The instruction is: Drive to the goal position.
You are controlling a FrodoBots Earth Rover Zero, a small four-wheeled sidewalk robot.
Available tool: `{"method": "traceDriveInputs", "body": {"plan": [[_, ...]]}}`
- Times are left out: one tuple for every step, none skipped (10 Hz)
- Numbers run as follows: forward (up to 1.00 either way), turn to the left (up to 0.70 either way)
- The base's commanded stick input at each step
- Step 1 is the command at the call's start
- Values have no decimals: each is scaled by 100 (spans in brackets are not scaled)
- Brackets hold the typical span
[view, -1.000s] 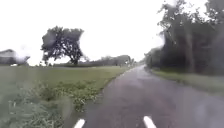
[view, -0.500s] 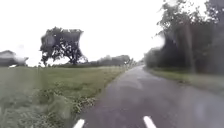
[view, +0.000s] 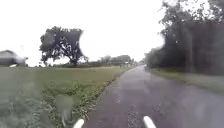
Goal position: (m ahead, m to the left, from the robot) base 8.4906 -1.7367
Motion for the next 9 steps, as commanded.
{"method": "traceDriveInputs", "body": {"plan": [[70,-29],[70,-3],[70,0],[70,0],[70,0],[70,0],[70,0],[70,0],[70,0]]}}
